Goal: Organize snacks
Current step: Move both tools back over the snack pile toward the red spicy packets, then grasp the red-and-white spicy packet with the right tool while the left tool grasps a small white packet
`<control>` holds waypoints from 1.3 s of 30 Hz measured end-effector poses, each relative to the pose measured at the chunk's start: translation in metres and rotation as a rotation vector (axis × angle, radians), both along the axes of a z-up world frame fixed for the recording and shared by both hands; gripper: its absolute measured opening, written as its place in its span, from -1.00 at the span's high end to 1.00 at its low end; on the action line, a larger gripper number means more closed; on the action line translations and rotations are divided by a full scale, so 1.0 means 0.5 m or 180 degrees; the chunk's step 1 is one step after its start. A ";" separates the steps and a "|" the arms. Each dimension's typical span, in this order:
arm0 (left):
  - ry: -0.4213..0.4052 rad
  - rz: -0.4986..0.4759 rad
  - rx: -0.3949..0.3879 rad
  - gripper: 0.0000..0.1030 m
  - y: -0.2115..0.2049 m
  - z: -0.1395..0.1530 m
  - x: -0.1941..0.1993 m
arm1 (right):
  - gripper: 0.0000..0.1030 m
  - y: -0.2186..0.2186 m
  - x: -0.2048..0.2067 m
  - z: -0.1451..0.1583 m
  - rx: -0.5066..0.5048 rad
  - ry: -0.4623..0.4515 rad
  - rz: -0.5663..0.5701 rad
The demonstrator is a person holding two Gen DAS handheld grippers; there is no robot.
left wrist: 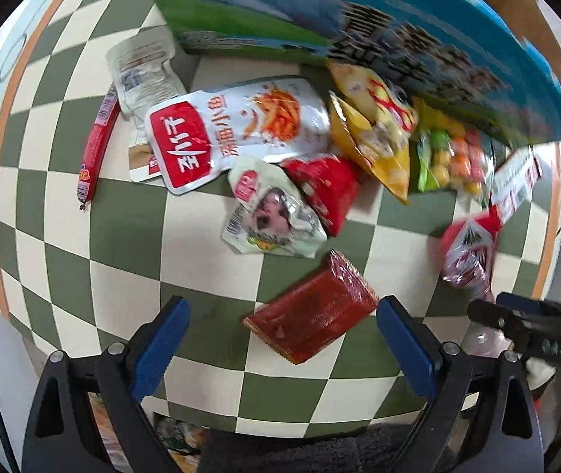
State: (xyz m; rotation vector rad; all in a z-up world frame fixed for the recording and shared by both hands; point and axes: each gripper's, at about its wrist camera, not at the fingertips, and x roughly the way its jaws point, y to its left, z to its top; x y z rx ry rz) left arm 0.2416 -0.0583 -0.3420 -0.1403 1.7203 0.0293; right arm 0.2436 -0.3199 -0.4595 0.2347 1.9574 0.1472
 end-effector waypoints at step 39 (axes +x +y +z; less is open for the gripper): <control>-0.0204 -0.0311 0.0110 0.70 0.042 -0.028 0.009 | -0.03 0.039 -0.066 0.014 -0.0409 -0.0570 -0.0211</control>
